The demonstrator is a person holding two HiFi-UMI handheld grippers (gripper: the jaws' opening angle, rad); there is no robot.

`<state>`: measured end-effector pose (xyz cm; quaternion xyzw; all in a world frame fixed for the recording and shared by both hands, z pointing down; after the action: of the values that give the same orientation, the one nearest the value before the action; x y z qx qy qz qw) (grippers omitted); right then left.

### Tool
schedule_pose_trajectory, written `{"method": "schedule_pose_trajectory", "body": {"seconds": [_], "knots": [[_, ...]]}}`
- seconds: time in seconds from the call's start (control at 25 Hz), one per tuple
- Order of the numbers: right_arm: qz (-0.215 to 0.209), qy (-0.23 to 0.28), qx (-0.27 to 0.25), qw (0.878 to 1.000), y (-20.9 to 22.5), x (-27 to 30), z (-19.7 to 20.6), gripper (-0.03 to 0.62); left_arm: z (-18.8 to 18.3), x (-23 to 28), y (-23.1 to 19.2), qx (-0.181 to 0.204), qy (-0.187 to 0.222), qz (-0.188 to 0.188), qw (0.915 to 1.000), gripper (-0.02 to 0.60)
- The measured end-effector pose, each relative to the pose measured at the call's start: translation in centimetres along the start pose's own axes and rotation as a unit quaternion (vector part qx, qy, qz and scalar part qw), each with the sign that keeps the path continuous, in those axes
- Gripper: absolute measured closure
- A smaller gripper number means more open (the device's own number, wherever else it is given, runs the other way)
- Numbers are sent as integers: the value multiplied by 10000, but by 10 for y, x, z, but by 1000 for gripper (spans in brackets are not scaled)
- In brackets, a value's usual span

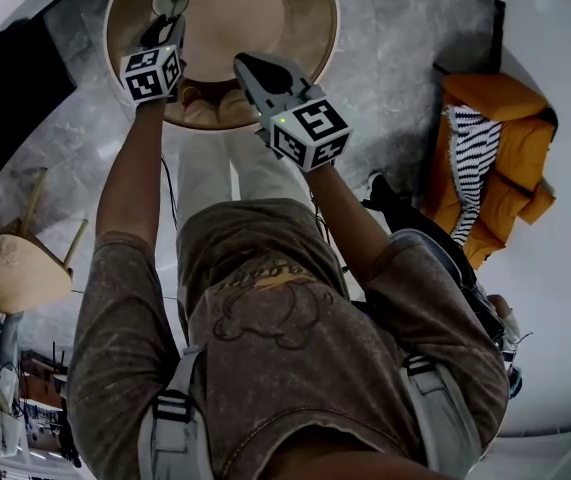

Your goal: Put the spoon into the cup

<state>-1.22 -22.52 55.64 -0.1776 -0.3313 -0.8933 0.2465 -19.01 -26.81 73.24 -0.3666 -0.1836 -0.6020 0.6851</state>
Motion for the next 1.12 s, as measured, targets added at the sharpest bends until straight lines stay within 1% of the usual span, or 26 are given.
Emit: {"method": "schedule_pose_trajectory", "body": {"seconds": [0.08,0.28,0.6,0.64,0.88,1.12], "knots": [[-1,-5,1,10000,0,0,0,574,0,0,0,-21,-9,42,10000,423],[-2,-29,15,10000,0,-1,3,574,-2,-2,2,-40,36,7,10000,411],[-53,-3,-42,10000,-11,-3,-4,574,-18,-23,2,-100,209,-118,9997,411],[-59,9,-54,10000,-13,-4,-6,574,-20,-26,3,-91,229,-116,9996,417],[-102,63,-134,9998,-22,-13,-21,574,-32,-51,17,-165,306,-51,9994,508],[-173,158,-242,9994,-37,-30,-36,574,-44,-91,31,-302,241,-226,9990,558]]}}
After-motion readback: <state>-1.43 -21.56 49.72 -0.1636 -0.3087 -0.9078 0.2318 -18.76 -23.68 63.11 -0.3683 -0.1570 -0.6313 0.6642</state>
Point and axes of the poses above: the fingertips, and each gripper's own axes: x forward along the fingers, y to its right, z out of its underside, the point moved 6 cm from there along -x, backward along the fingers, and after that the axes turned 7 degrees about -z, right-handed, at the moved point
